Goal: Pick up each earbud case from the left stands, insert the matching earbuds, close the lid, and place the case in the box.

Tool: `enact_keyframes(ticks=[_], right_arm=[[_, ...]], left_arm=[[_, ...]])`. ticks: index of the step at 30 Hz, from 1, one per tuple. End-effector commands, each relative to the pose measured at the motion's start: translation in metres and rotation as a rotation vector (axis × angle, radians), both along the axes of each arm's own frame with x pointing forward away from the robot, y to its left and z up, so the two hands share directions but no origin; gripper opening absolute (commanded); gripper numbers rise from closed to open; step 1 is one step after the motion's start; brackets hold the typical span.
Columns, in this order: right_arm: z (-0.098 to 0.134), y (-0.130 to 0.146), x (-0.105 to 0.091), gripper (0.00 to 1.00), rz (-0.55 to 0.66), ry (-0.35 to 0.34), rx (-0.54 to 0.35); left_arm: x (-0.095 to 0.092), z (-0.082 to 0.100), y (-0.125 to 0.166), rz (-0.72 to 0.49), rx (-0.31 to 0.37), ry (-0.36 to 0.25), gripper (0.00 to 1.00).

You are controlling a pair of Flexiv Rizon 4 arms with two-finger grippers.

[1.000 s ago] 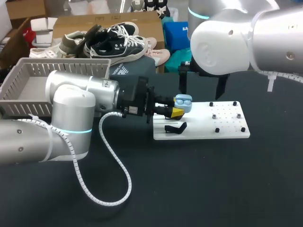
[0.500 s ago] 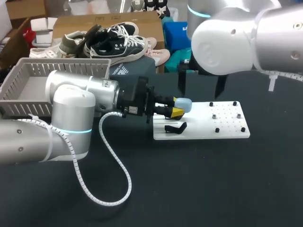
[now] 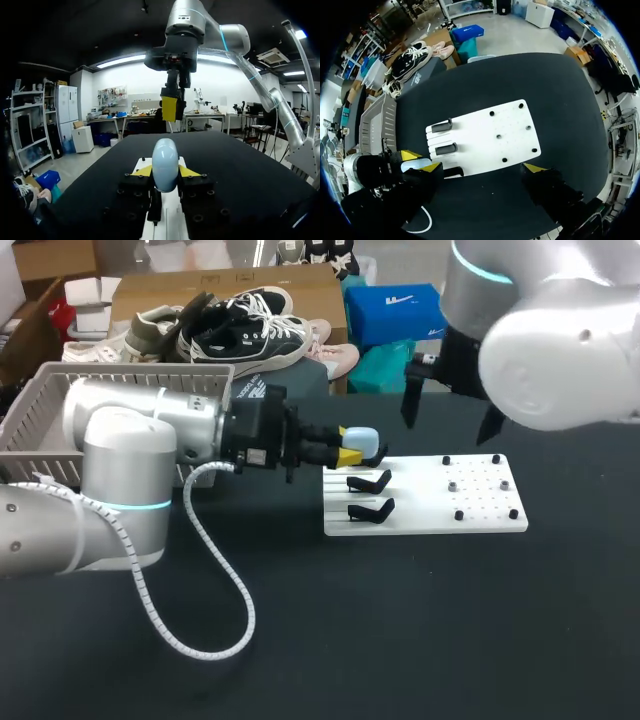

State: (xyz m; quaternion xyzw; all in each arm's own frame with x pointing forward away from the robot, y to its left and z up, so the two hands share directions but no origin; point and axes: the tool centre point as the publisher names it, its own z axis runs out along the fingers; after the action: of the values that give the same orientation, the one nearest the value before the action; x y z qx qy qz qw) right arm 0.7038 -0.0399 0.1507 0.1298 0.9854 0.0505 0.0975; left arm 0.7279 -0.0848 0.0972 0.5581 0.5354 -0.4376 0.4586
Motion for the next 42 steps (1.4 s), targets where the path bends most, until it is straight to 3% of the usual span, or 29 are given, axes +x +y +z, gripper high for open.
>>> enact_keyframes(ticks=[1,5,10,12,18,24,29,35,42], right_arm=[[-0.007,-0.014,-0.016,1.0,-0.016,-0.137,0.035],[-0.013,-0.016,-0.019,1.0,-0.021,-0.132,0.049],[-0.016,-0.016,-0.022,1.0,-0.023,-0.137,0.071],[-0.016,-0.016,-0.022,1.0,-0.023,-0.137,0.071],[-0.016,-0.016,-0.022,1.0,-0.023,-0.137,0.071],[-0.016,-0.016,-0.022,1.0,-0.023,-0.137,0.071],[-0.016,-0.016,-0.022,1.0,-0.023,-0.137,0.071],[-0.016,-0.016,-0.022,1.0,-0.023,-0.137,0.071],[-0.016,-0.016,-0.022,1.0,-0.023,-0.137,0.071]], left_arm=[[-0.016,0.023,0.031,0.1,0.036,-0.035,0.0],[-0.012,0.036,0.06,0.18,0.08,-0.058,0.0],[-0.004,0.039,0.106,0.324,0.137,-0.053,0.0],[0.0,0.041,0.125,0.388,0.079,-0.012,0.0],[0.007,0.047,0.165,0.533,0.098,-0.006,0.0],[0.018,0.042,0.201,0.682,0.164,0.032,0.0],[0.033,0.029,0.236,0.823,0.299,0.058,0.0],[0.055,0.013,0.266,0.975,0.352,0.131,0.0],[0.085,0.001,0.276,1.025,0.412,0.178,0.0]])
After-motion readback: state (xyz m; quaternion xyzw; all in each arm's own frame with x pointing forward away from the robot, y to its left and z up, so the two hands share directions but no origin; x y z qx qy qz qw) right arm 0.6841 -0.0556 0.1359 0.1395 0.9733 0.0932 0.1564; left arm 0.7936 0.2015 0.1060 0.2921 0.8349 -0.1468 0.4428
